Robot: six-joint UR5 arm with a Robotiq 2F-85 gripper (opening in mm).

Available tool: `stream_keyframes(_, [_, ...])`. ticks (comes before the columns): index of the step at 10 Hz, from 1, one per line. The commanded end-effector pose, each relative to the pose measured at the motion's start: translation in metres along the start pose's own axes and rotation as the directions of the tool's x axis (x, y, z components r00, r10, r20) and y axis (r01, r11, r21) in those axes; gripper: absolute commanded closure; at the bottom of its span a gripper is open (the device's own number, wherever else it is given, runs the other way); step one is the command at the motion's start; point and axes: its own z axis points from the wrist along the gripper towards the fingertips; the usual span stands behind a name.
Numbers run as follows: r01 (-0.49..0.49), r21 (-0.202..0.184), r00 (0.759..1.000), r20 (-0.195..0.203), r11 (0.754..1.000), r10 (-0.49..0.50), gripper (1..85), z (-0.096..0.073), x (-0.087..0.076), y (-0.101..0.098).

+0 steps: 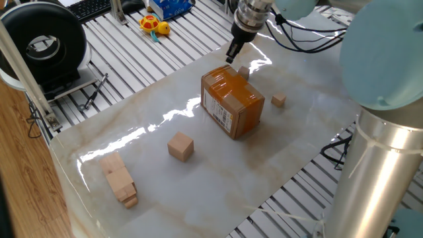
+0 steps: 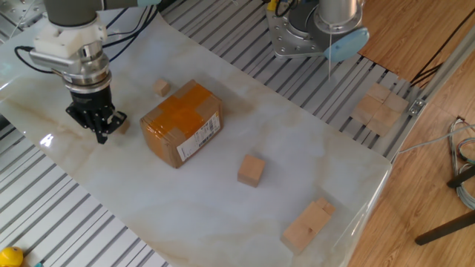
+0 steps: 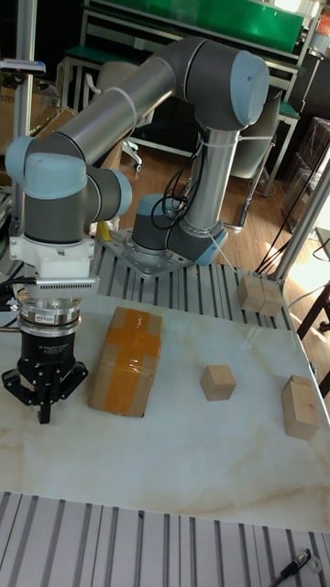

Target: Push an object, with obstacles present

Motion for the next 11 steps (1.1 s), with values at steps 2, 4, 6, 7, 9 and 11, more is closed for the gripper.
stream_keyframes(2, [-0.002, 0.042, 1.0, 0.01, 0.999, 0.001, 84.3, 0.0, -0.008, -0.012])
stream_keyframes(4, [-0.025, -0.012, 1.0, 0.015, 1.0, 0.025, 84.3, 0.002, -0.006, -0.001])
stream_keyframes(6, [-0.057, -0.049, 0.998, 0.006, 0.997, 0.058, 84.3, 0.011, 0.018, 0.005])
stream_keyframes(7, [-0.056, -0.044, 0.998, 0.011, 0.997, 0.057, 84.3, 0.013, 0.024, 0.005])
stream_keyframes(9, [-0.05, -0.041, 0.999, 0.002, 0.998, 0.051, 84.3, 0.011, 0.032, 0.004])
stream_keyframes(11, [-0.05, -0.033, 0.999, -0.017, 0.998, 0.049, 84.3, 0.003, 0.041, 0.002])
